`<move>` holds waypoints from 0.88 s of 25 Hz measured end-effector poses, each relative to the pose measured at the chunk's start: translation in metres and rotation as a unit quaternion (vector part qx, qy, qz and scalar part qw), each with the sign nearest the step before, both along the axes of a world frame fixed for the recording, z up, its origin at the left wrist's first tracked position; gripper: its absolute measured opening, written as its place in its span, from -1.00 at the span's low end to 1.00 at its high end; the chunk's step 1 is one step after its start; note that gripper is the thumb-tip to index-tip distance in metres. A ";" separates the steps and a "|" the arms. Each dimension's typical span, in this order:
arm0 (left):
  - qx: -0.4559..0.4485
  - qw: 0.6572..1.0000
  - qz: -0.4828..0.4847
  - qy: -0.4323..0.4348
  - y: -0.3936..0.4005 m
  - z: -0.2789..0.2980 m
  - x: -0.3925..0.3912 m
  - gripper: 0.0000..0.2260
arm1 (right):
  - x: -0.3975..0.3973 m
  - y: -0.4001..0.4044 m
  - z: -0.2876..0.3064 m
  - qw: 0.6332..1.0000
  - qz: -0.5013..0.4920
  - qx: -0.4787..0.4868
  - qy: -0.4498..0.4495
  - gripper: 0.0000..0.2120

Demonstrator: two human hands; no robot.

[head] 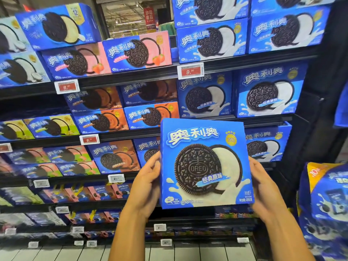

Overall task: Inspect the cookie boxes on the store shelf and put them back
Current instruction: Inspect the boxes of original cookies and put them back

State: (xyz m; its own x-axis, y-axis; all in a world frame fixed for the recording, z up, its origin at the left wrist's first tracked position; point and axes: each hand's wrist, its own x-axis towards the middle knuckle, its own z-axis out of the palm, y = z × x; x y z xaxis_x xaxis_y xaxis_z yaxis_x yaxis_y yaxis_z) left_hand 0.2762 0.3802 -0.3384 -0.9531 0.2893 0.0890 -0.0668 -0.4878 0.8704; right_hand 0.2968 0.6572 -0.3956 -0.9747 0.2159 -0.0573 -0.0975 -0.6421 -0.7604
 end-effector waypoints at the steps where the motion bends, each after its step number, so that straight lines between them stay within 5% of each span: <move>1: 0.016 1.000 -0.005 -0.007 -0.001 -0.004 -0.001 -0.69 | 0.001 0.000 0.003 1.000 -0.006 0.001 0.007 -0.63; 11: 0.082 0.996 -0.039 -0.019 -0.007 -0.026 -0.011 -0.63 | 0.001 0.002 0.008 0.999 0.006 0.023 0.034 -0.63; 16: 0.009 0.999 -0.038 0.037 -0.014 -0.032 -0.014 -0.35 | 0.002 0.004 0.008 0.996 -0.005 0.074 0.049 -0.68; 22: 0.015 0.997 0.001 0.076 -0.009 -0.037 -0.012 -0.44 | 0.001 -0.002 0.012 0.993 -0.013 0.093 0.073 -0.70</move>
